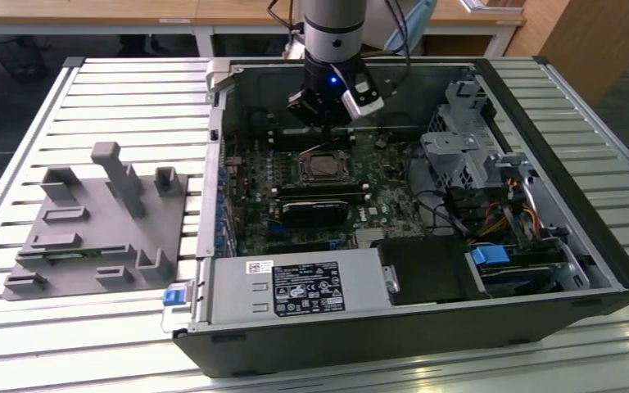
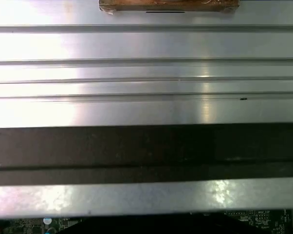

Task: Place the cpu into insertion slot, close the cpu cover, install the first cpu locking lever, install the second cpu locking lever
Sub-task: 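Install the first cpu locking lever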

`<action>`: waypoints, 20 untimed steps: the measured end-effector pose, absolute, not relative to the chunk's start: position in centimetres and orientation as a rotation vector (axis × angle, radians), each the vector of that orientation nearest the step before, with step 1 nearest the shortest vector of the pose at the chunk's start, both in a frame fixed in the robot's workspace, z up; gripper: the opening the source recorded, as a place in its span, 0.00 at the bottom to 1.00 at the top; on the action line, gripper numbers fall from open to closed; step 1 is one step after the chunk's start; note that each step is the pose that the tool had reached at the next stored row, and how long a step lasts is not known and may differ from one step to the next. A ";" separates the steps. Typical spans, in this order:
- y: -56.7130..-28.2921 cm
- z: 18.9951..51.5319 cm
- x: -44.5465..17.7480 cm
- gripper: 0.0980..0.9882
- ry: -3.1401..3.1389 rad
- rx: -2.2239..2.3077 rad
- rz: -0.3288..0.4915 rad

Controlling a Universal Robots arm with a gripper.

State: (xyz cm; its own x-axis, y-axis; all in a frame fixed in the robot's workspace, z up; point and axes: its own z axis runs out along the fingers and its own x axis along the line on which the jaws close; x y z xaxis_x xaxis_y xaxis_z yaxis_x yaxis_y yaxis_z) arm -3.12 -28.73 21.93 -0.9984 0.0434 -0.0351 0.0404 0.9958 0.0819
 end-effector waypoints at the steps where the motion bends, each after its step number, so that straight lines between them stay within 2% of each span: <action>1: -28.7 21.9 -3.1 0.03 3.101 0.065 0.126; 20: -28.5 20.8 -2.2 0.03 3.101 0.065 0.123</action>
State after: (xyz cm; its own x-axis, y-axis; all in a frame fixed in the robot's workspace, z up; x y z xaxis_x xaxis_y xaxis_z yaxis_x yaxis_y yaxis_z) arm -2.19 -28.47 20.80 -0.9984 0.0435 -0.0352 0.0406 0.9960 0.0802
